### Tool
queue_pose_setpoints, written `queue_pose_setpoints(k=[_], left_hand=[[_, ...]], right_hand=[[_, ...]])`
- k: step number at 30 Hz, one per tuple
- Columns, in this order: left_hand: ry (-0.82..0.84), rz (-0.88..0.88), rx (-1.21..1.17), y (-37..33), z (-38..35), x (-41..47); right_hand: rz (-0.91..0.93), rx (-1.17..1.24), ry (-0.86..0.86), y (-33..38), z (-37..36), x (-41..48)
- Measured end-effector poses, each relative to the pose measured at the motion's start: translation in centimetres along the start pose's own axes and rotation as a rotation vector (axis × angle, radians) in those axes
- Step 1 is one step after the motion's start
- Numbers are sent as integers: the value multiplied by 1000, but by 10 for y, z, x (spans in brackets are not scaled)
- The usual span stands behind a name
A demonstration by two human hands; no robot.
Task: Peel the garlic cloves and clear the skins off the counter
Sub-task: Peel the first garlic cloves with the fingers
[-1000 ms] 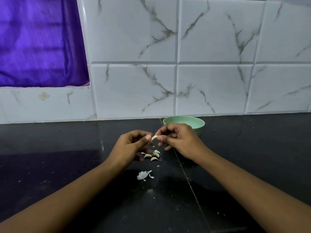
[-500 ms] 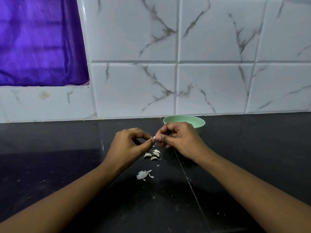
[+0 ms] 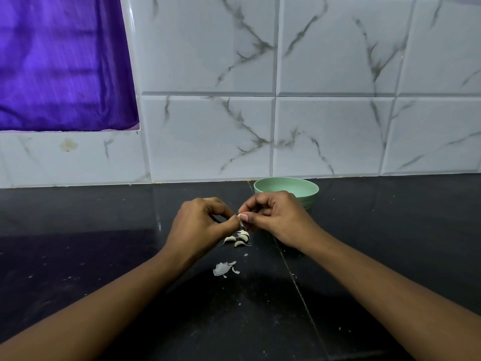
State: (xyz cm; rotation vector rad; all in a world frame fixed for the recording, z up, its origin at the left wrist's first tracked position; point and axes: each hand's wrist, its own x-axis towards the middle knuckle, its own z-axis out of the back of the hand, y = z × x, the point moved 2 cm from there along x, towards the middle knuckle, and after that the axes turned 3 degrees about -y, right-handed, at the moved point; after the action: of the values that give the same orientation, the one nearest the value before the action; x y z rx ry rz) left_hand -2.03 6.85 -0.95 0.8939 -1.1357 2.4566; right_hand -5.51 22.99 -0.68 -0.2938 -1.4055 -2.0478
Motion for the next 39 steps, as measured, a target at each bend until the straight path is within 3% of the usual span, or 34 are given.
queue_pose_setpoints(k=[9,15,39], left_hand=[[29,126,-96,6,-2,1],[82,289,-329,5,0,3],[47,557,-615,0,-12,0]], right_hand=[[-76,86,52,-3,1,1],[-91,85,59,-1,2,0],[141,-71,-71,-3,-5,0]])
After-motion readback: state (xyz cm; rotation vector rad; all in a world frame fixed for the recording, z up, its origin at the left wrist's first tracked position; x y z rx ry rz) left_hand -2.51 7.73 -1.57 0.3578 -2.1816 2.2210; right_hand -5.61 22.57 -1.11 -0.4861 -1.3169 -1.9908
